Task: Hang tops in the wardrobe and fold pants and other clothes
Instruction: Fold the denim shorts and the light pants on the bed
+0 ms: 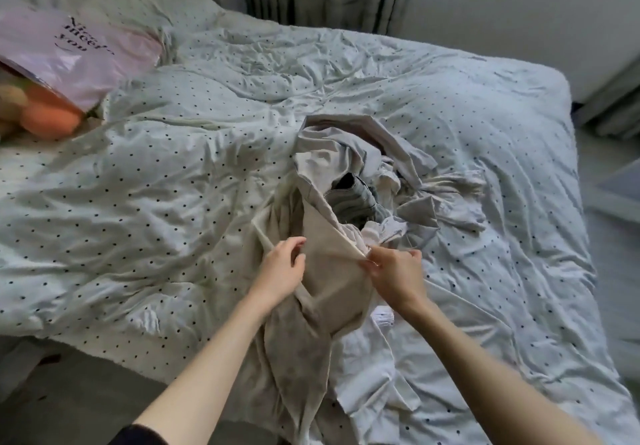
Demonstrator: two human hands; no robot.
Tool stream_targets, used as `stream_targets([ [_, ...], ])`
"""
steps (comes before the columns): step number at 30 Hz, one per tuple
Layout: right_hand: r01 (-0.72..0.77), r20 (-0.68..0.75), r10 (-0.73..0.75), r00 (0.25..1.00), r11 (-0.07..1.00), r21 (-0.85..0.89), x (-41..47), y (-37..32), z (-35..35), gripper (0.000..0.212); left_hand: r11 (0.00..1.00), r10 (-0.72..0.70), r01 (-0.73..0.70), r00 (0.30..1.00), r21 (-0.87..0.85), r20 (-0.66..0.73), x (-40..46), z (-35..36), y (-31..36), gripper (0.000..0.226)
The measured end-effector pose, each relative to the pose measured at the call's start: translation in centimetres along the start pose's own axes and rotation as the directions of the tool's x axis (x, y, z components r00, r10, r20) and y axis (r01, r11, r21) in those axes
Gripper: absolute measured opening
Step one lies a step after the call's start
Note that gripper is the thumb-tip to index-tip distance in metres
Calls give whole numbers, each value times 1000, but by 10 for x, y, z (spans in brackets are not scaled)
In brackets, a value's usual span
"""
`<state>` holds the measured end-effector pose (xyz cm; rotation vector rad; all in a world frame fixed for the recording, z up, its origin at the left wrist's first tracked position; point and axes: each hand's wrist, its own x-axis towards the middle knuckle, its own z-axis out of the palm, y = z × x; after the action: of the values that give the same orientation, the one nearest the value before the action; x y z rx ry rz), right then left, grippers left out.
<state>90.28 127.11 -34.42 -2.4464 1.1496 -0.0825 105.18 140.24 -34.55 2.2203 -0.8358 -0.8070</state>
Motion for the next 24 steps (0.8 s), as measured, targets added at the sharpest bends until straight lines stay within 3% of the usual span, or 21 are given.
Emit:
stream_targets([
  [3, -117, 1, 117, 993, 993, -7, -24, 24, -14, 18, 993, 95, -99, 993, 56, 68, 11, 20, 21, 41],
  [7, -293, -105, 289, 951, 956, -20, -63, 66, -34, 18, 960, 230, -259, 947, 109, 225, 12, 56, 48, 48],
  [14, -584, -91, 577, 812, 802, -126, -103, 122, -58, 19, 920, 315, -372, 892, 127, 325, 5, 81, 65, 48],
  [18, -541, 130, 548, 826, 836, -89, -109, 132, -60, 20, 893, 353, -421, 876, 163, 328, 10, 88, 82, 50],
  [20, -505, 263, 485, 834, 863, 8, -107, 131, -61, 39, 871, 377, -460, 850, 172, 368, 9, 95, 92, 51],
  [22, -515, 257, 480, 839, 852, 91, -94, 126, -65, 52, 856, 394, -488, 829, 170, 398, 9, 101, 97, 53],
  [24, -487, 179, 458, 871, 854, 183, -69, 120, -65, 46, 846, 404, -502, 824, 182, 397, 11, 103, 96, 52],
])
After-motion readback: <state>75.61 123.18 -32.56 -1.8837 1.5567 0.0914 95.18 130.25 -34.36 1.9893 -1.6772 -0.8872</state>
